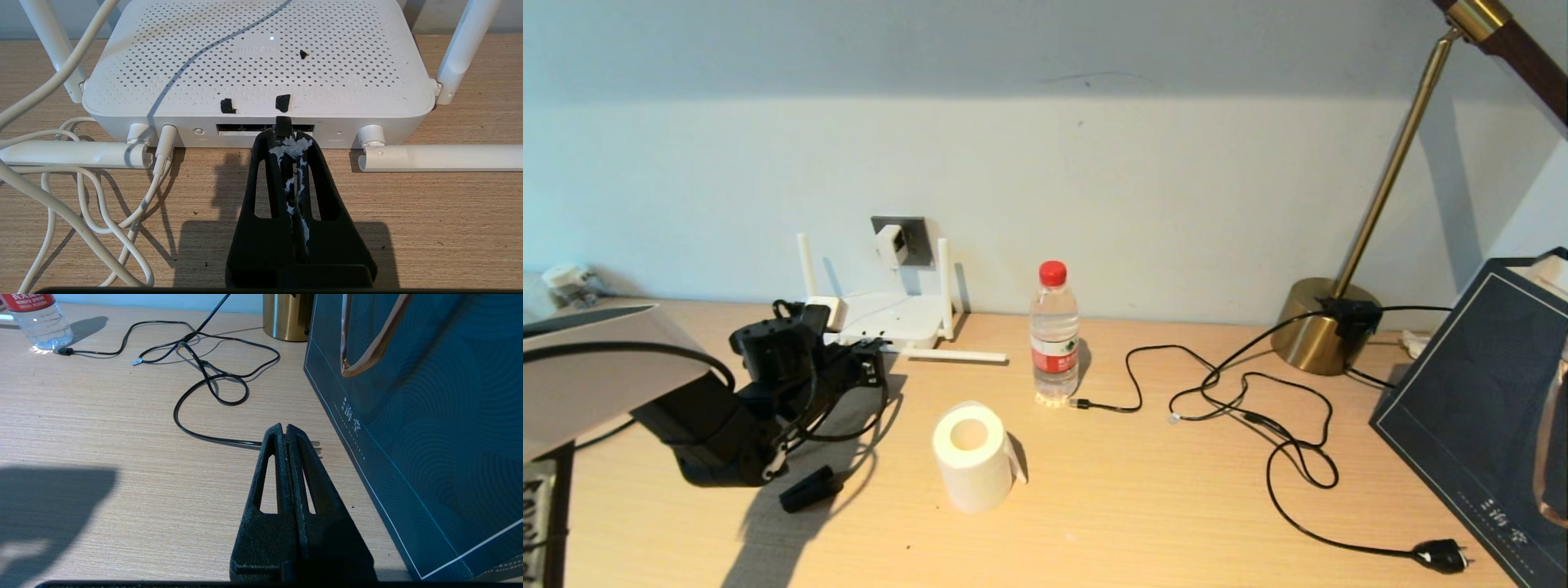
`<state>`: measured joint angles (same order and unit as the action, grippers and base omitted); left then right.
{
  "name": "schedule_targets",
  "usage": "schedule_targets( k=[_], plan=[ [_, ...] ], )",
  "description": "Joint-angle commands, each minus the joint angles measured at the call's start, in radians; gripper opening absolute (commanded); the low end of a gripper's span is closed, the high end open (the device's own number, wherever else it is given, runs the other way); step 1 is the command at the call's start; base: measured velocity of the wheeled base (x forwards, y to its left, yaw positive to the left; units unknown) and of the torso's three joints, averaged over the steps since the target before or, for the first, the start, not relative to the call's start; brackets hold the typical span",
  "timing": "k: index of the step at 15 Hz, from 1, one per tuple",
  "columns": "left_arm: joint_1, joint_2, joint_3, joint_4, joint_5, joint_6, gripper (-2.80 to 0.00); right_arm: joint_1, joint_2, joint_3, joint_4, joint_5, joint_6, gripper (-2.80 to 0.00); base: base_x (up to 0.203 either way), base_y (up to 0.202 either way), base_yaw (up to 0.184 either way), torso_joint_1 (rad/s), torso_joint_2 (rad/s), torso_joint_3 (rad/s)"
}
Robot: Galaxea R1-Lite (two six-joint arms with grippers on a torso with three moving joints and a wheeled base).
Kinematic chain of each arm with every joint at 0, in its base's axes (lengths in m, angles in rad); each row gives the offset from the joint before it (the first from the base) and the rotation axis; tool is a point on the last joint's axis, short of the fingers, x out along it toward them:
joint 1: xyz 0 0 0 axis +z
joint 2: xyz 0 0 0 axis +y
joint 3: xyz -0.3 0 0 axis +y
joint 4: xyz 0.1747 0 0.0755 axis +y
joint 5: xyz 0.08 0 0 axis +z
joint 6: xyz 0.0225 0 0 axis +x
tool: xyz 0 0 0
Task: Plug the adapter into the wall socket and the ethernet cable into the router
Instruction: Align cable and router interface
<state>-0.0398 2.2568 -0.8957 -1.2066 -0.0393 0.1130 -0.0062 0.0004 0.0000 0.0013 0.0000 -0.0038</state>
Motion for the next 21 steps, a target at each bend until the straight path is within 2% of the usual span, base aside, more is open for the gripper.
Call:
schedule_targets(
  k=[1, 14, 21],
  plan=[
    [0.0, 0.004, -0.006, -0.004, 0.001, 0.001, -2.8, 0.0, 0.001, 0.0, 0.0, 0.0, -0.001, -2.8, 0.0, 0.0, 0.0, 0.0, 0.0, 0.0],
    [0.001, 0.009, 0.012, -0.005, -0.001, 0.001, -2.8, 0.0, 0.0, 0.0, 0.0, 0.0, -0.001, -2.8, 0.0, 0.0, 0.0, 0.0, 0.0, 0.0],
    [0.0, -0.09, 0.119, -0.011, -0.003, 0.001, -2.8, 0.0, 0.001, 0.0, 0.0, 0.0, -0.001, -2.8, 0.0, 0.0, 0.0, 0.0, 0.0, 0.0]
  ],
)
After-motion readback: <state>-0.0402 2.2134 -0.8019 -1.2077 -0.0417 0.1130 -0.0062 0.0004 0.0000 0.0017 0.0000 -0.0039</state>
